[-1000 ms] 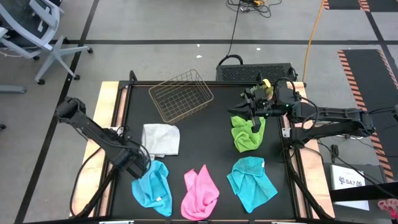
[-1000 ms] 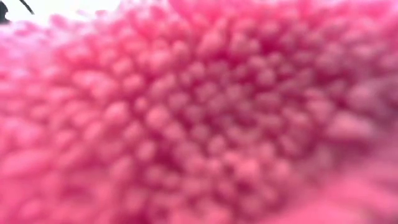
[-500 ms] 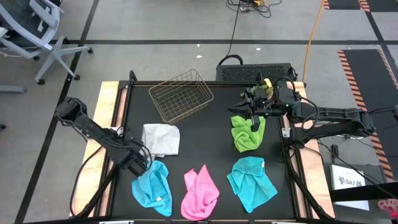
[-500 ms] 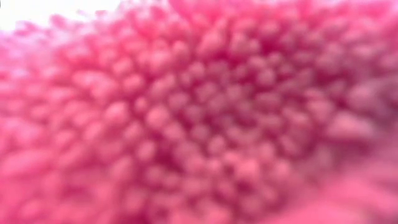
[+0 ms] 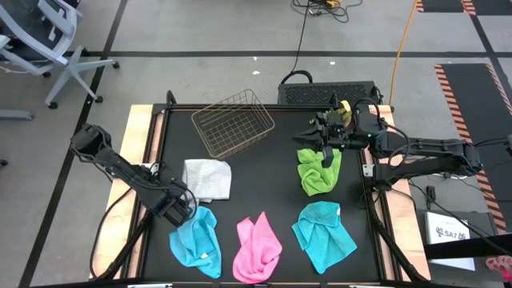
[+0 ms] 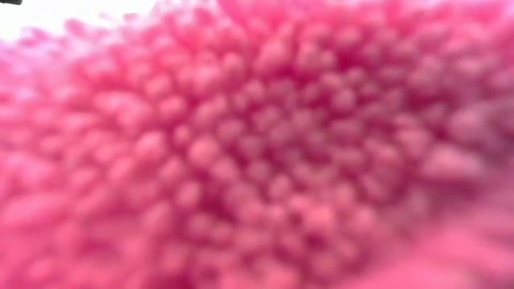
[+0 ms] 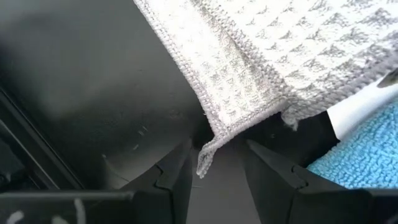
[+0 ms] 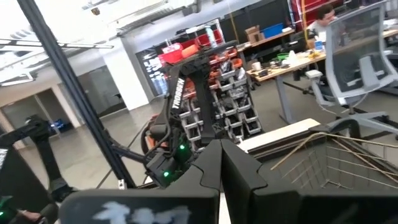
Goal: Fold microfiber towels
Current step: Fold the gray microfiber cloth
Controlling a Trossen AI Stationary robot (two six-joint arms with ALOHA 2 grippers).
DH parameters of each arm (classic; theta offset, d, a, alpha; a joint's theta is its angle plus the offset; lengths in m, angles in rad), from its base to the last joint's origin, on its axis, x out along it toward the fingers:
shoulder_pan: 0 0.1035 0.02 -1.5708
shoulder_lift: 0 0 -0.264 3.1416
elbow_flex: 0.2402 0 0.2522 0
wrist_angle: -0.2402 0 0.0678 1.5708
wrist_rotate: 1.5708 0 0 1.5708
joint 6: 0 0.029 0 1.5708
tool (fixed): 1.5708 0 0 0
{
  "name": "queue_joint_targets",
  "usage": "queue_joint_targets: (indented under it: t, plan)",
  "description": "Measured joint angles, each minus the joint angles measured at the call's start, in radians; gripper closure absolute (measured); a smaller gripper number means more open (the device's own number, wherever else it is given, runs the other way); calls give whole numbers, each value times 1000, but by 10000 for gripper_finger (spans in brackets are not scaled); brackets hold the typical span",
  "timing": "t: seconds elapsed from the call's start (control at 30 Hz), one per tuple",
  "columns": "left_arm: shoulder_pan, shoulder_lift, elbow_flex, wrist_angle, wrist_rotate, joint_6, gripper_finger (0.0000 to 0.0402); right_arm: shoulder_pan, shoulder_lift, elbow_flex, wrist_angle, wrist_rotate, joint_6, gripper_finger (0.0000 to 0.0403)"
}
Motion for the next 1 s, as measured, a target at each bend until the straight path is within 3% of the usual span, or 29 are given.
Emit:
queue_joint_targets:
  t: [0.3,0.37,0.5,0.57,0.7,0.83,1.0]
  plan:
    - [0,0,-1,8,7,2,257,0,7,0,-8,3,-3,403]
    - [0,1,-1,8,8,1,260,0,10,0,-8,44,-11,403]
    - [0,1,-2,11,11,-2,298,6,79,1,-19,182,-49,403]
    - [0,1,-2,15,12,-9,327,6,151,1,-24,198,-46,403]
    - [0,1,-1,26,22,-25,390,6,289,1,-3,117,14,403]
    - [2,2,10,24,24,-34,394,6,363,1,73,47,42,403]
    - [22,-4,50,-12,38,-29,399,6,348,1,114,25,44,403]
